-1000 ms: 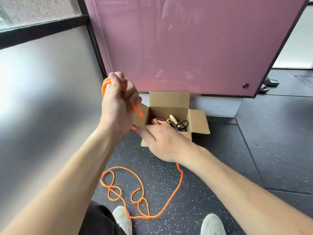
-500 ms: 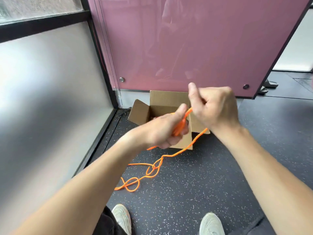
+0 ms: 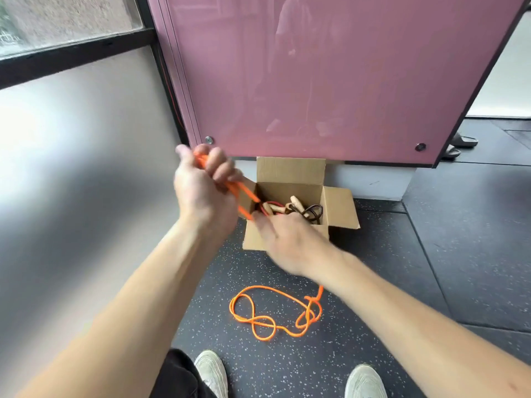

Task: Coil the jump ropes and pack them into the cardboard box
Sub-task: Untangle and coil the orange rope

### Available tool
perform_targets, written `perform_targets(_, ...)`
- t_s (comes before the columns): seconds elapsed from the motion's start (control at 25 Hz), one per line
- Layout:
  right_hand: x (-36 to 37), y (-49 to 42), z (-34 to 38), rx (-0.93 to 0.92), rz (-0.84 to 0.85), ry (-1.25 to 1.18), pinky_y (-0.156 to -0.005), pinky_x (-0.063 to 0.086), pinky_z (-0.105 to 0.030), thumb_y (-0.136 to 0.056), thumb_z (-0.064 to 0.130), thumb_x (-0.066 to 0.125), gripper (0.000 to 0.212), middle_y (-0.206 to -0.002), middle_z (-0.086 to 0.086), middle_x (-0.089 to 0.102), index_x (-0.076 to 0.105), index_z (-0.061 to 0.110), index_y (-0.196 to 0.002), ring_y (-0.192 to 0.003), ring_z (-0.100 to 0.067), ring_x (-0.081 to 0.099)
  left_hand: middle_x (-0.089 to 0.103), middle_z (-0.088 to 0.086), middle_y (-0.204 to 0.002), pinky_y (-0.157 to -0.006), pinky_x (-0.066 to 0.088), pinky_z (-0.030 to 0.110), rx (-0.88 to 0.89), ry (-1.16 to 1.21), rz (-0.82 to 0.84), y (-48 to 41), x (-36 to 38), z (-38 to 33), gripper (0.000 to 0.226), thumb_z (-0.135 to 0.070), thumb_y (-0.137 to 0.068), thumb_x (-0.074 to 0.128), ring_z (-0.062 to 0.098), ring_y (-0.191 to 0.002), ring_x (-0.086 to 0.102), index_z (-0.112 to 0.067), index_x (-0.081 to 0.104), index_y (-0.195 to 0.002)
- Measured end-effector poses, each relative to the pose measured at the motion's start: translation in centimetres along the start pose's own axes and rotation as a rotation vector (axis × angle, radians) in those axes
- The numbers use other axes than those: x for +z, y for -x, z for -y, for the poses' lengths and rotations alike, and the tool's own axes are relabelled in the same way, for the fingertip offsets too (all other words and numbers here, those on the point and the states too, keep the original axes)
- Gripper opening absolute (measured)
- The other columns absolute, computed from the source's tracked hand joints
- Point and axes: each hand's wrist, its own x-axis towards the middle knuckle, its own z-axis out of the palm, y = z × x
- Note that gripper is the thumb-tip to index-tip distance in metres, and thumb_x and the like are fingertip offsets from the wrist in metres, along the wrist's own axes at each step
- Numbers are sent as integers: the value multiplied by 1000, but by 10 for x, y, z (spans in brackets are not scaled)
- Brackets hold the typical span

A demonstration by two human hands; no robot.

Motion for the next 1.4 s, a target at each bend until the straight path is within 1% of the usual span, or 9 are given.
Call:
perform_targets(0.16, 12, 6, 15, -252, -89, 135, -61, 48, -43, -100, 45, 38, 39, -75, -19, 68, 45, 22, -70, -75, -45, 63, 28, -13, -45, -45, 18, 25, 238, -497, -246, -26, -30, -10, 45, -41, -110, 24, 8, -39, 20, -26, 38, -70)
perform_targets(0.36, -50, 5, -5, -266, -529, 306, -48, 31, -31, -96, 39, 47, 46, -50, -6, 57, 47, 17, -55, -50, -34, 56, 50, 2, -54, -50, 43, 27, -239, -1641, 387, 5, -21, 20, 43, -26, -110, 28, 7, -39, 46, -16, 46, -72)
perform_targets(0.52, -83, 5, -31, -153, -764, 190, -45, 23, -36, -101, 30, 48, 56, -42, 4, 24, 29, 17, -50, -42, -26, 31, 31, -1, -43, -39, 27, 21, -845, -926, 649, 42, 9, 46, 57, -56, -104, 12, 12, -35, 22, -16, 38, -74)
perform_targets(0.64, -87, -4, -56, 128, -809, 93, -52, 24, -43, -104, 32, 41, 61, -44, -8, 33, 36, 11, -48, -50, -36, 38, 34, -9, -47, -44, 26, 23, -812, -373, 715, 46, 18, 45, 40, -50, -100, 23, 12, -42, 14, -20, 38, -78)
perform_targets(0.76, -64, -13, -53, 381, -387, 84, -63, 29, -36, -107, 38, 33, 62, -60, -16, 52, 47, 9, -54, -69, -34, 49, 34, -10, -53, -49, 33, 21, -497, -156, 516, 35, 18, 38, 34, -44, -104, 26, 7, -42, 24, -22, 40, -83)
perform_targets(0.92, -16, 8, -2, 132, 101, 27, -69, 34, -37, -107, 43, 30, 54, -70, -6, 55, 44, 18, -62, -73, -28, 48, 29, -9, -54, -50, 32, 20, -21, -174, 51, -9, -6, 12, 38, -44, -109, 25, 6, -43, 27, -22, 40, -81)
perform_targets(1.12, -18, 21, 16, -279, -67, 209, -54, 32, -33, -99, 54, 38, 50, -56, -10, 53, 35, 22, -61, -56, -30, 39, 38, -10, -49, -55, 30, 32, 222, -962, -59, -34, -52, 4, 44, -40, -107, 32, 12, -44, 35, -22, 38, -68)
perform_targets(1.24, -53, 20, 5, -347, -343, 159, -51, 25, -26, -100, 42, 45, 53, -41, 8, 29, 34, 28, -50, -46, -18, 29, 60, 13, -64, -62, 42, 31, -88, -1612, 400, -5, -41, 24, 46, -36, -108, 37, 29, -62, 63, -7, 57, -79)
perform_targets(1.4, -80, 15, -23, -231, -710, 89, -45, 19, -29, -102, 29, 55, 63, -41, 8, 20, 23, 25, -47, -39, -16, 24, 42, 1, -39, -45, 40, 25, -754, -1064, 673, 30, -7, 51, 60, -59, -103, 13, 16, -31, 39, -13, 40, -76)
